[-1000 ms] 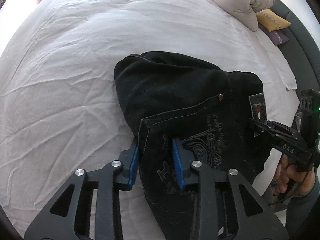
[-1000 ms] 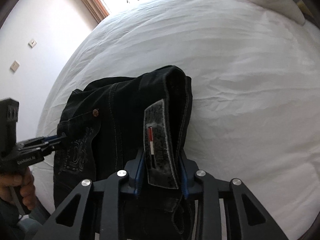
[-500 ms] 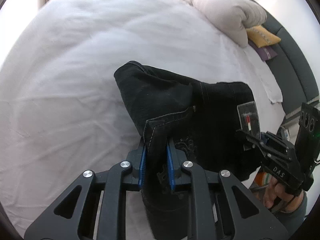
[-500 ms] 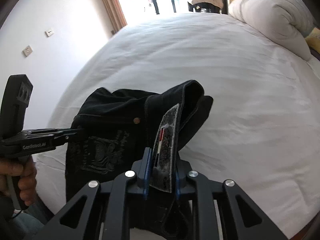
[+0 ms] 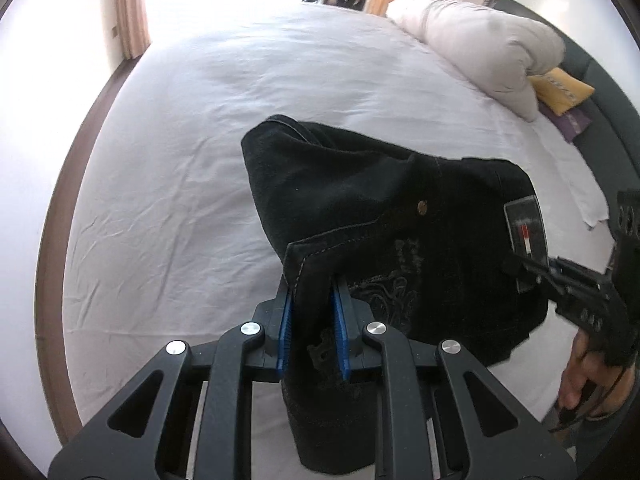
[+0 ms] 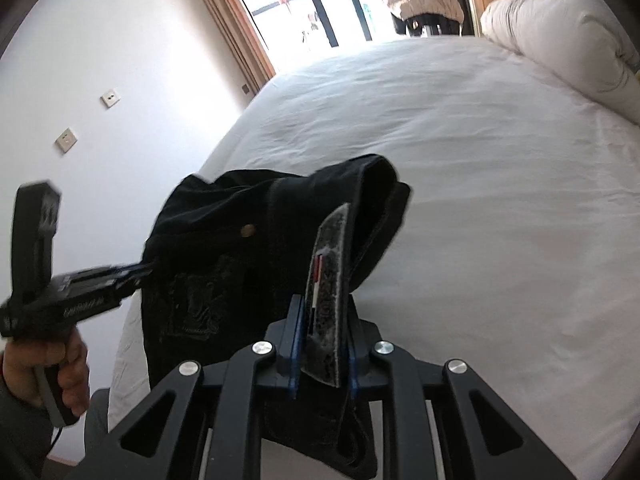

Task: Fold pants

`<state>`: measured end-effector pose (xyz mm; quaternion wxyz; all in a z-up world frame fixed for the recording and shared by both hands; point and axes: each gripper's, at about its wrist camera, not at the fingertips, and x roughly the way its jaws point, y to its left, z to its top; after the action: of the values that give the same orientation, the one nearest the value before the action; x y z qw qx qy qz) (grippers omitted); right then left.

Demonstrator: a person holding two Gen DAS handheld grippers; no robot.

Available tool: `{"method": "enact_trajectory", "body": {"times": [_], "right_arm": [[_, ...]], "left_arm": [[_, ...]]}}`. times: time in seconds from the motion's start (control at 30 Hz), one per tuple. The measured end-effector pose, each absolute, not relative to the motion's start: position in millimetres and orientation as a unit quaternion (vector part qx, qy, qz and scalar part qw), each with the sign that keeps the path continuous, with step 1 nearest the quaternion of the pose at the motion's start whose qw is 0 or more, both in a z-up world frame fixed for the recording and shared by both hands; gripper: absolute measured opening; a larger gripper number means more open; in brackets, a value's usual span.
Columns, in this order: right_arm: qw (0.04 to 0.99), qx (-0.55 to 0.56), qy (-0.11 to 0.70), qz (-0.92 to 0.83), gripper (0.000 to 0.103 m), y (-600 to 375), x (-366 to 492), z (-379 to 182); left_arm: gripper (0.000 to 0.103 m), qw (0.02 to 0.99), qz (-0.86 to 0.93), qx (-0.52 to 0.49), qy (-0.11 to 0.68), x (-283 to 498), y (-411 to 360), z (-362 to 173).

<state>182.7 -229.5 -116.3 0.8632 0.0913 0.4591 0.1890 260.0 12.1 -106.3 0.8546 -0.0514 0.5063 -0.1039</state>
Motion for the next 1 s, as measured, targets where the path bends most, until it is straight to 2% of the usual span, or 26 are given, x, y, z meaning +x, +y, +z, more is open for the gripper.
{"method": "enact_trajectory", "body": {"times": [0.13,0.2,0.27,0.3,0.37,0.43,0.5,0.6,0.7,0.73,0.77,0.9,1.0], "right_arm": [[0.847,0.102,0.490,0.179,0.020,-226.3,209.7,-156.5],[0.839,0.119,0.505,0.167,0.035,-232.3,216.4,-178.4],[0.837,0.135,0.508,0.154,0.042,-239.2,214.6,-188.1],[0.838,0.139,0.506,0.150,0.053,-242.1,211.6,-190.8],[0.836,0.143,0.511,0.138,0.066,-248.8,206.5,-196.1],[0.833,0.154,0.513,0.137,0.067,-252.9,200.0,-195.8],[0.832,0.158,0.516,0.130,0.068,-260.3,191.6,-190.7],[0.854,0.146,0.487,0.112,0.068,-268.7,165.5,-165.7],[0.885,0.119,0.438,0.099,0.074,-267.6,138.5,-129.0],[0.899,0.104,0.415,0.096,0.077,-263.6,126.3,-114.0],[0.914,0.086,0.386,0.095,0.084,-258.4,112.0,-97.0],[0.954,0.049,0.282,0.086,0.102,-236.0,64.4,-35.3],[0.970,0.047,0.223,0.087,0.103,-222.9,26.8,4.0]], "left_arm": [[0.017,0.850,-0.091,-0.047,0.516,272.6,25.0,-141.6],[0.022,0.848,-0.084,-0.042,0.522,281.0,28.3,-158.5],[0.025,0.848,-0.082,-0.048,0.521,281.7,32.1,-163.6],[0.027,0.850,-0.085,-0.052,0.518,279.7,31.5,-164.3],[0.034,0.853,-0.088,-0.059,0.511,277.8,34.9,-165.2],[0.050,0.856,-0.079,-0.073,0.506,272.3,39.4,-165.7],[0.051,0.863,-0.063,-0.093,0.493,263.0,52.7,-157.4],[0.055,0.888,-0.031,-0.072,0.453,232.9,62.0,-130.0],[0.078,0.932,0.013,-0.019,0.361,175.1,58.6,-81.3],[0.094,0.941,0.025,-0.007,0.339,157.2,55.7,-67.7],[0.103,0.949,0.037,0.009,0.313,135.5,50.5,-51.4],[0.103,0.972,0.043,0.040,0.228,62.0,28.0,2.9],[0.103,0.981,0.043,0.064,0.179,17.2,9.9,40.4]]}}
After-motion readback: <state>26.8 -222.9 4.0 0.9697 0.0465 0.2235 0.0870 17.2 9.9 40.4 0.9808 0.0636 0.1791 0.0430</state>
